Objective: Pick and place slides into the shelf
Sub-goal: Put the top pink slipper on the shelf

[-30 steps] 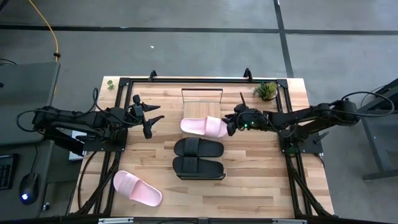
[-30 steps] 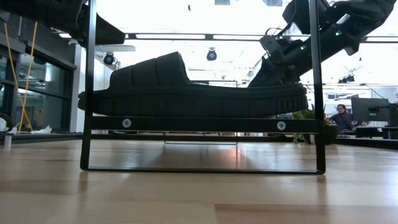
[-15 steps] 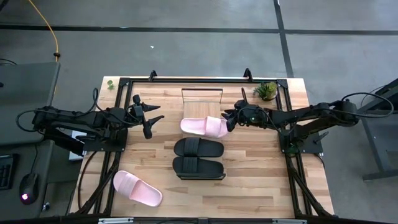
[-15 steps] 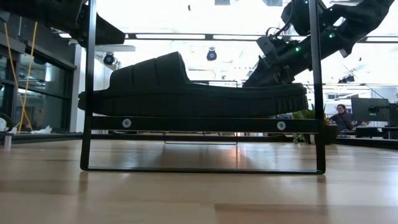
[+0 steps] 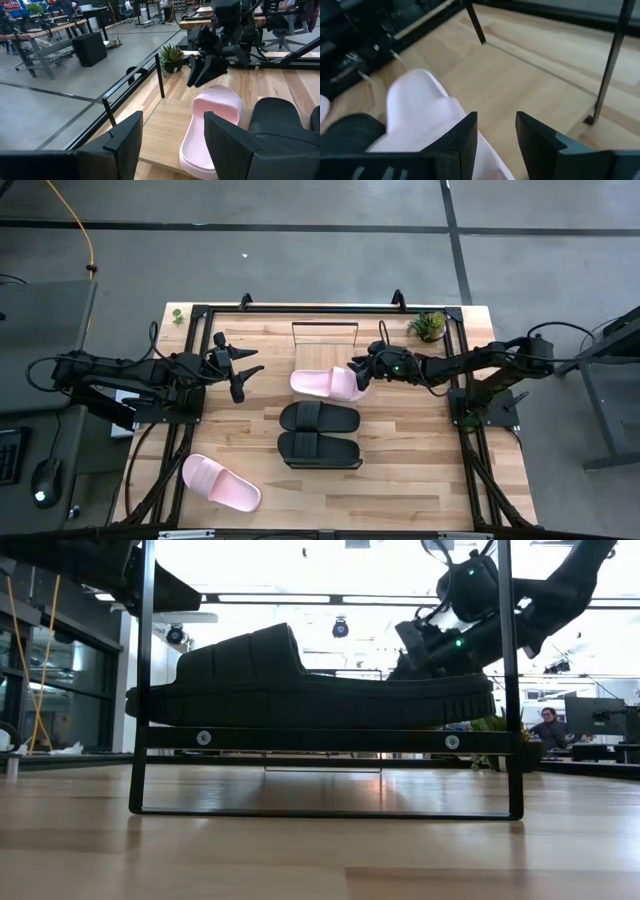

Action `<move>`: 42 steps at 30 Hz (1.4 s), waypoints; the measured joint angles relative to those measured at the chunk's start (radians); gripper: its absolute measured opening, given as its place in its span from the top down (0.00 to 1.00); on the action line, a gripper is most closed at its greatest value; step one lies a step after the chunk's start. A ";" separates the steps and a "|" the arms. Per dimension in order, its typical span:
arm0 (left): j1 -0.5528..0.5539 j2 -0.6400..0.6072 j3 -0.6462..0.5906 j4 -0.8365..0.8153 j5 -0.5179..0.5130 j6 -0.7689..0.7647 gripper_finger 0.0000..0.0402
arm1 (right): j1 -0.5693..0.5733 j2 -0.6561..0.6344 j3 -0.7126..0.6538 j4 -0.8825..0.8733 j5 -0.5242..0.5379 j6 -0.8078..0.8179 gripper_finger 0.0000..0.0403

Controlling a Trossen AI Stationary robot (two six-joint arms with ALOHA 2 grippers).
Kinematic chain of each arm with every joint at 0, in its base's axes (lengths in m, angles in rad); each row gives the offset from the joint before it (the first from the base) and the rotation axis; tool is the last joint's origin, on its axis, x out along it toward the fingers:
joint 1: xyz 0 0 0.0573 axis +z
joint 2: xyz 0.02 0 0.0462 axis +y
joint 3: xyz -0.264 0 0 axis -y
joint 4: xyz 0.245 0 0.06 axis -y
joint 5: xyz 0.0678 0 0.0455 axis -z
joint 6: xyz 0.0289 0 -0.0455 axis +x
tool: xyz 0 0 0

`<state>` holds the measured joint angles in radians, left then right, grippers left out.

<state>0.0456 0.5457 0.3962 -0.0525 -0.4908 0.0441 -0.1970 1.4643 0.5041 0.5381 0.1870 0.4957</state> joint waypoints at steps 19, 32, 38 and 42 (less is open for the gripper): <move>0.000 0.000 0.000 0.000 0.000 0.000 0.52 | 0.000 0.031 0.000 0.021 -0.134 0.094 0.69; 0.000 0.000 0.000 0.000 0.000 0.000 0.52 | 0.000 0.031 0.000 0.021 -0.332 0.180 0.69; 0.000 0.000 0.000 0.000 0.000 0.000 0.52 | -0.001 0.031 0.000 0.021 -0.353 0.201 0.69; 0.000 0.000 0.000 0.000 0.000 0.000 0.52 | -0.009 0.031 0.000 0.022 -0.348 0.185 0.69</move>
<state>0.0460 0.5457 0.3962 -0.0527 -0.4904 0.0444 -0.2060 1.4952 0.5041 0.5602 -0.1615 0.6808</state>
